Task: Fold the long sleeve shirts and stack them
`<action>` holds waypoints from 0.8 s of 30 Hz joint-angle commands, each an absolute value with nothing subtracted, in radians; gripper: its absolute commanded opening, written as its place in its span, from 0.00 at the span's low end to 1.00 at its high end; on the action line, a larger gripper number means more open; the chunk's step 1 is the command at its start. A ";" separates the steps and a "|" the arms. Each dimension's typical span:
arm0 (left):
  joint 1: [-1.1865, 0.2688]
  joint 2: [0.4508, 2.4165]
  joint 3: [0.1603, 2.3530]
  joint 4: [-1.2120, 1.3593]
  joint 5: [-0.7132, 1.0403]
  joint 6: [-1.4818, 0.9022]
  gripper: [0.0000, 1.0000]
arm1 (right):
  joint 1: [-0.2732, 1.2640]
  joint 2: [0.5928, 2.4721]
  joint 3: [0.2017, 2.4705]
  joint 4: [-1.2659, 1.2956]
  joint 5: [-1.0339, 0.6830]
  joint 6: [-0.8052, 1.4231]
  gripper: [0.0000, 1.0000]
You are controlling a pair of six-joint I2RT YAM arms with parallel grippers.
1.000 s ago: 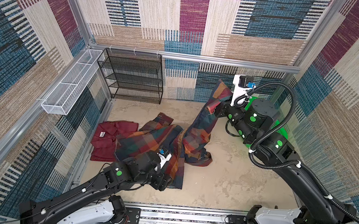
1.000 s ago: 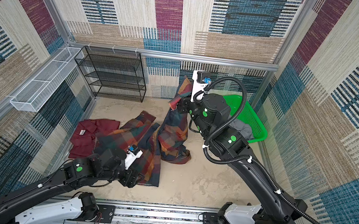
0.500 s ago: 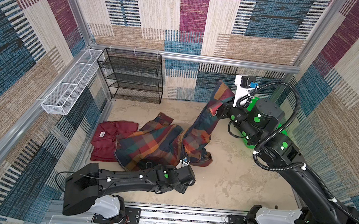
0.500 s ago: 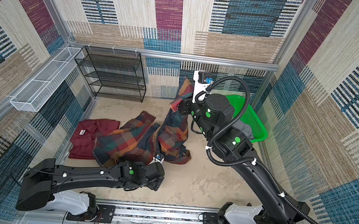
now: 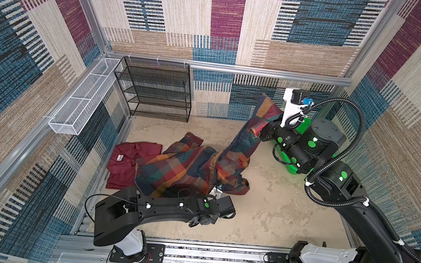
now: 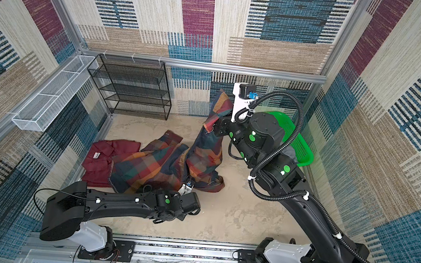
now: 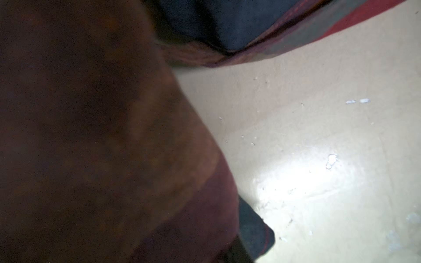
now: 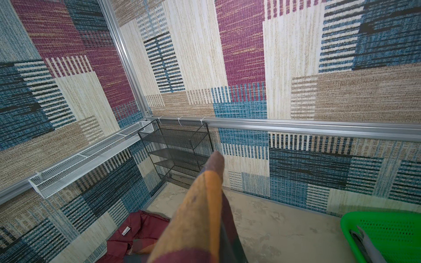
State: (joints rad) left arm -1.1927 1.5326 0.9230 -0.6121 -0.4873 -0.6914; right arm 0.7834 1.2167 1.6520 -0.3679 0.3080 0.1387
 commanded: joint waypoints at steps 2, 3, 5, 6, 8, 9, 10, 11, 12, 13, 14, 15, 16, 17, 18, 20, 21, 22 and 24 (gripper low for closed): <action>-1.172 1.438 0.908 -0.744 -0.566 -0.713 0.00 | 0.783 1.194 1.674 -0.362 0.383 0.128 0.00; -1.167 1.402 0.915 -0.787 -0.586 -0.716 0.00 | 0.782 1.186 1.679 -0.365 0.402 0.130 0.00; -1.159 1.312 0.941 -0.870 -0.611 -0.697 0.00 | 0.783 1.171 1.692 -0.374 0.459 0.130 0.00; -1.154 1.264 0.960 -0.905 -0.616 -0.680 0.00 | 0.782 1.164 1.701 -0.381 0.487 0.127 0.00; -1.145 1.146 1.021 -0.988 -0.622 -0.632 0.00 | 0.782 1.154 1.732 -0.409 0.563 0.122 0.00; -1.138 1.096 1.059 -1.011 -0.610 -0.595 0.00 | 0.782 1.148 1.746 -0.416 0.582 0.115 0.00; -1.130 1.042 1.103 -1.041 -0.600 -0.553 0.00 | 0.783 1.141 1.760 -0.423 0.597 0.106 0.00; -1.123 1.002 1.166 -1.079 -0.594 -0.516 0.00 | 0.783 1.134 1.781 -0.433 0.607 0.100 0.00; -1.119 0.969 1.238 -1.119 -0.593 -0.479 0.00 | 0.782 1.126 1.806 -0.440 0.608 0.087 0.00; -1.119 0.944 1.297 -1.145 -0.585 -0.437 0.00 | 0.783 1.118 1.826 -0.442 0.597 0.072 0.00; -1.118 0.929 1.378 -1.171 -0.571 -0.395 0.00 | 0.783 1.109 1.854 -0.446 0.579 0.058 0.00; -1.118 0.923 1.462 -1.207 -0.567 -0.369 0.00 | 0.783 1.104 1.891 -0.455 0.559 0.043 0.00; -1.118 0.927 1.527 -1.235 -0.558 -0.344 0.00 | 0.782 1.100 1.928 -0.467 0.537 0.035 0.00; -1.118 0.939 1.612 -1.266 -0.536 -0.309 0.00 | 0.783 1.094 1.970 -0.477 0.503 0.027 0.00; -1.118 0.957 1.691 -1.296 -0.522 -0.287 0.00 | 0.783 1.087 2.008 -0.482 0.471 0.024 0.00; -1.119 0.989 1.817 -1.321 -0.492 -0.246 0.00 | 0.783 1.076 2.085 -0.494 0.411 0.026 0.00; -1.119 1.003 1.879 -1.320 -0.478 -0.227 0.00 | 0.784 1.079 2.137 -0.510 0.366 0.027 0.00; -1.119 1.019 1.937 -1.320 -0.473 -0.208 0.00 | 0.783 1.083 2.184 -0.528 0.331 0.036 0.00; -1.118 1.056 2.067 -1.320 -0.451 -0.167 0.00 | 0.783 1.097 2.291 -0.565 0.266 0.057 0.00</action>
State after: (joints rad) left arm -1.1194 1.0245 1.9514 -1.2720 -0.4938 -0.2794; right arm 0.7834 1.0840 2.2017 -0.5308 0.3920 0.0467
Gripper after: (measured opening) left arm 0.069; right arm 0.050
